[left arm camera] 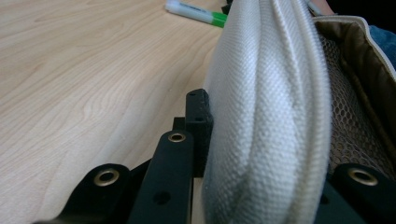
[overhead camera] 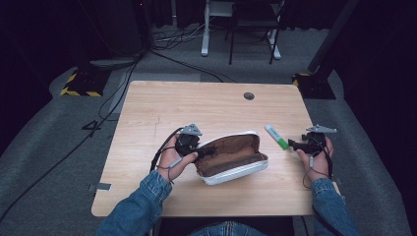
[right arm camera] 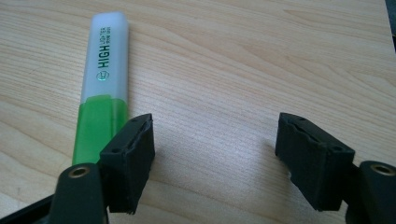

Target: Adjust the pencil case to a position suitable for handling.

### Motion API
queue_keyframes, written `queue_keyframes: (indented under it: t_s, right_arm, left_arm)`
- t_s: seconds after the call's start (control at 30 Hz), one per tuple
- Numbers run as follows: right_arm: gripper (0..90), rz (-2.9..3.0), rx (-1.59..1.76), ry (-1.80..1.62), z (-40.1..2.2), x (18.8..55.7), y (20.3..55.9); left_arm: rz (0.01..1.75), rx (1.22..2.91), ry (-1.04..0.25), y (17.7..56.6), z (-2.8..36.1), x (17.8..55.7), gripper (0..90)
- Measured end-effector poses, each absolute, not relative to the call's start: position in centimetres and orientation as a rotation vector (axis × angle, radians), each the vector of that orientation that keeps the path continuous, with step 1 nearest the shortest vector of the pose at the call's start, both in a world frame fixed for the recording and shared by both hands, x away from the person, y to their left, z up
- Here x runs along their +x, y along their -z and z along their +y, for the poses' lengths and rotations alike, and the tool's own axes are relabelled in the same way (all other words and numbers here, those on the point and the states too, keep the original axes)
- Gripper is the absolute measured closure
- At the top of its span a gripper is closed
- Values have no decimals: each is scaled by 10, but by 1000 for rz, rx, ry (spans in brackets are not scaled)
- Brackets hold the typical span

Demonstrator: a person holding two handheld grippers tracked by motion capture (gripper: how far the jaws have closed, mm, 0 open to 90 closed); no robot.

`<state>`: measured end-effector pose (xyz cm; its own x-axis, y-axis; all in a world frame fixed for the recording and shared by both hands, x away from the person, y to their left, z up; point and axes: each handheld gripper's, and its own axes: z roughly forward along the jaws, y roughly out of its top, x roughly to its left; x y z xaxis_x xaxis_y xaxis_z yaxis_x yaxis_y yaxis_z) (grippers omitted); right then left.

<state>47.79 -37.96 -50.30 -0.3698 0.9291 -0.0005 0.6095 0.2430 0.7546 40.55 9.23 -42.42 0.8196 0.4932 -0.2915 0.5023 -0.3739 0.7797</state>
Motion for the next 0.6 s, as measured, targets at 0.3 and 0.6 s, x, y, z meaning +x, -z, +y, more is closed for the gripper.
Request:
queue_keyframes:
  t_s: [0.3, 0.6]
  right_arm:
    - [284, 2069, 1403, -942, -380, 478, 503]
    - [285, 2069, 1403, -942, -380, 478, 503]
  left_arm:
    - [702, 2051, 37, 438, 85, 401, 815]
    - [668, 2062, 89, 450, 78, 398, 815]
